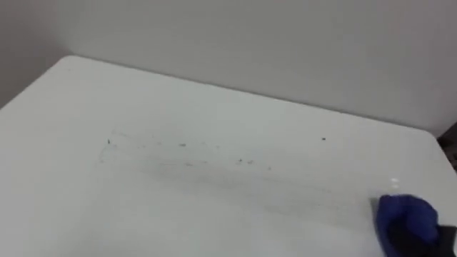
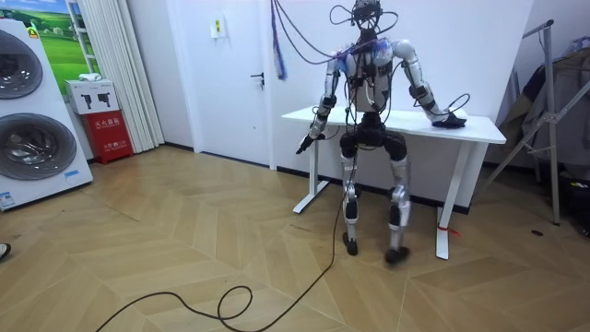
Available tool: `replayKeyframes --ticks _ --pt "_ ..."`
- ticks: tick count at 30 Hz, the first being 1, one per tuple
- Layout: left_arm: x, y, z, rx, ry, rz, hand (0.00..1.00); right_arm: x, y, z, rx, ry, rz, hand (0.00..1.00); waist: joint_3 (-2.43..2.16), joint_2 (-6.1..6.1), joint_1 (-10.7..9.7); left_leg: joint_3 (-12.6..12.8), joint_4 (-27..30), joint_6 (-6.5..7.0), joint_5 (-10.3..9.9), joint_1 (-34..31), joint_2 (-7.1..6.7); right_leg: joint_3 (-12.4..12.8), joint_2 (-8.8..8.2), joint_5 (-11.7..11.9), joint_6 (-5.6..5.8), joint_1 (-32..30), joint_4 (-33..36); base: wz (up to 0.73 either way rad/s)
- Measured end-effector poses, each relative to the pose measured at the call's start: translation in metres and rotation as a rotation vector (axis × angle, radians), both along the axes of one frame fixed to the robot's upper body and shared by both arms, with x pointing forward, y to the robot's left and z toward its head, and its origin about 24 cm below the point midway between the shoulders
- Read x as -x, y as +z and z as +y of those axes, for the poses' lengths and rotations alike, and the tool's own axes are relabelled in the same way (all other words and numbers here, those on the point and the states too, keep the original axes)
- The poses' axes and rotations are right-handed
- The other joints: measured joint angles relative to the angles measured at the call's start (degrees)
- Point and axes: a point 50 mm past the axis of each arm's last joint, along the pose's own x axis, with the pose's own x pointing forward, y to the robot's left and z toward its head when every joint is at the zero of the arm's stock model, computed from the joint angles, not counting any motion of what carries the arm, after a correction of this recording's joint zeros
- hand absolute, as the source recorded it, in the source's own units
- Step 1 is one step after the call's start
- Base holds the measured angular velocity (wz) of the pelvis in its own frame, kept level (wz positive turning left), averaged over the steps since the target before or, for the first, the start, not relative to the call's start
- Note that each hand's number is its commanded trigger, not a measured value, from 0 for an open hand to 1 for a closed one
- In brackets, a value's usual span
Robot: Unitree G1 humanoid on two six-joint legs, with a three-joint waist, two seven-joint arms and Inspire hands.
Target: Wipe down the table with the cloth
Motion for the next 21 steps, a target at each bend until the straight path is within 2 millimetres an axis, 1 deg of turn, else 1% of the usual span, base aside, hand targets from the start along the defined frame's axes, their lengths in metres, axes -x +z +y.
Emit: replayKeyframes --ticks 1,2,3,4,5,6,7,8,9,10,11,12,13,14,15,16,17,18,19,20,21 --pt "-0.006 -0.001 -0.004 0.017 -0.013 -0.009 0.0 -0.011 -0.001 0.009 -0.02 0.021 -0.003 1.0 0.03 -0.06 0.42 -2.9 2.54 -0.93 -0.59 -1.99 1.6 -0.29 -0.08 1.22 -0.06 0.63 -1.67 0.0" --pt "-0.013 -0.004 -0.009 0.038 -0.038 -0.004 0.0 -0.026 0.0 0.019 -0.042 0.045 -0.014 1.0 0.18 -0.36 0.88 -4.21 4.75 -2.25 -0.87 -3.8 3.21 -0.53 -0.11 2.08 0.0 0.47 -2.08 -0.07" --pt "-0.015 -0.006 -0.011 0.054 -0.044 -0.001 0.0 -0.036 0.001 0.024 -0.055 0.065 -0.021 1.0 0.25 -0.62 1.27 -4.25 5.58 -3.01 -0.81 -4.47 3.94 -0.55 -0.16 2.38 -0.02 -0.04 -1.89 -0.33" --pt "-0.02 -0.01 -0.016 0.08 -0.055 0.012 0.0 -0.059 0.007 0.035 -0.073 0.114 -0.031 1.0 0.31 -0.98 2.93 -4.03 6.5 -4.42 -0.32 -5.39 5.23 -0.77 -0.17 2.96 -0.13 -1.07 -1.58 -0.64" --pt "-0.023 -0.014 -0.021 0.111 -0.07 0.037 0.0 -0.086 0.016 0.05 -0.064 0.211 -0.029 1.0 0.38 -1.12 4.82 -3.99 7.0 -5.92 0.51 -5.95 6.45 -0.76 0.81 2.99 -0.12 -2.73 -1.05 -0.77" --pt "-0.023 -0.016 -0.023 0.123 -0.077 0.049 0.0 -0.101 0.022 0.059 -0.06 0.27 -0.033 1.0 0.39 -1.14 5.78 -4.22 6.94 -6.78 0.97 -6.23 6.92 -0.72 1.55 3.01 -0.16 -3.36 -0.85 -0.75" --pt "-0.02 -0.018 -0.026 0.146 -0.076 0.068 0.0 -0.133 0.038 0.081 -0.032 0.421 -0.052 1.0 0.55 -1.34 6.53 -5.59 6.86 -8.13 1.78 -7.36 7.81 -1.95 3.23 3.08 -0.29 -4.28 0.05 -0.5" --pt "-0.022 -0.02 -0.03 0.165 -0.069 0.069 0.0 -0.159 0.056 0.1 0.002 0.552 -0.088 1.0 1.04 -1.67 6.87 -8.01 6.92 -9.8 2.86 -9.09 8.01 -5.1 4.8 1.28 2.17 -4.63 0.78 -0.27" --pt "-0.022 -0.023 -0.037 0.192 -0.064 0.071 0.0 -0.167 0.065 0.104 0.02 0.599 -0.105 1.0 1.09 0.07 7.09 -10.17 6.76 -10.54 3.36 -10.04 8.93 -7.31 5.74 0.76 0.51 -5.42 2.64 0.17" --pt "-0.016 -0.026 -0.045 0.221 -0.058 0.071 0.0 -0.176 0.075 0.112 0.042 0.658 -0.131 1.0 1.43 -0.1 7.03 -14.22 5.11 -9.83 4.86 -11.33 8.58 -8.88 6.82 -2.33 -0.69 -7.1 4.33 0.52" --pt "-0.008 -0.028 -0.053 0.242 -0.056 0.079 0.0 -0.177 0.079 0.111 0.072 0.69 -0.131 1.0 1.27 0.22 6.79 -14.78 3.82 -8.87 6.31 -12.1 7.09 -9.73 7.5 -4.22 -1.57 -7.96 5.13 0.58" --pt "-0.002 -0.029 -0.057 0.253 -0.051 0.088 0.0 -0.176 0.079 0.108 0.085 0.696 -0.122 1.0 1.27 0.32 6.83 -14.71 3.61 -8.67 7.28 -12.05 5.58 -10.1 7.71 -4.62 -1.69 -8.13 5.11 0.53" --pt "0.011 -0.031 -0.059 0.265 -0.03 0.117 0.0 -0.172 0.078 0.103 0.078 0.689 -0.117 1.0 1.3 0.24 6.45 -14.1 3.17 -8.47 7.11 -11.65 2.32 -10.37 7.76 -5.07 -2.54 -8.23 4.81 0.58" --pt "0.024 -0.031 -0.059 0.265 -0.014 0.14 0.0 -0.165 0.076 0.096 0.072 0.682 -0.124 1.0 1.43 0.47 5.02 -13.19 2.09 -7.73 7.31 -10.71 0.05 -10.08 8.27 -5.27 -2.89 -7.07 3.79 0.69" --pt "0.03 -0.031 -0.058 0.264 -0.006 0.152 0.0 -0.157 0.07 0.091 0.06 0.672 -0.111 1.0 1.43 0.57 4.0 -13.22 1.26 -7.31 7.57 -10.05 -0.85 -10.04 8.7 -5.26 -2.89 -6.01 2.71 0.86" --pt "0.041 -0.031 -0.056 0.261 0.018 0.169 0.0 -0.144 0.063 0.081 0.045 0.65 -0.108 1.0 1.82 0.7 2.83 -13.26 -1.49 -6.62 8.15 -7.76 -2.4 -9.85 9.55 -5.27 -2.74 -3.85 0.45 0.59" --pt "0.05 -0.029 -0.053 0.255 0.043 0.181 0.0 -0.129 0.055 0.071 0.042 0.608 -0.124 1.0 1.56 1.16 2.55 -13.24 -4.47 -6.46 8.49 -4.96 -3.69 -8.24 10.34 -5.17 -2.5 -2.2 -1.75 0.36" --pt "0.055 -0.029 -0.051 0.251 0.059 0.184 0.0 -0.121 0.053 0.065 0.054 0.588 -0.136 1.0 1.44 1.41 2.26 -13.25 -5.95 -6.39 8.55 -3.67 -4.19 -7.27 10.75 -5.04 -2.38 -1.53 -2.82 0.0" --pt "0.062 -0.027 -0.047 0.242 0.095 0.186 0.0 -0.106 0.05 0.05 0.081 0.539 -0.152 1.0 1.13 1.79 1.54 -13.26 -8.26 -6.23 8.66 -1.8 -4.72 -6.68 11.14 -4.62 -2.08 -0.38 -4.5 -0.06" --pt "0.066 -0.026 -0.044 0.235 0.114 0.186 0.0 -0.099 0.049 0.043 0.095 0.51 -0.155 1.0 0.98 1.84 1.01 -13.25 -9.06 -6.2 8.68 -1.24 -4.97 -6.41 11.22 -4.45 -1.88 0.1 -5.09 -0.14" --pt "0.072 -0.024 -0.039 0.219 0.154 0.182 0.0 -0.085 0.046 0.027 0.112 0.438 -0.151 1.0 0.21 1.63 0.48 -13.13 -10.79 -5.96 8.83 -0.1 -5.7 -4.77 11.22 -4.18 -1.57 0.25 -5.82 -0.22"
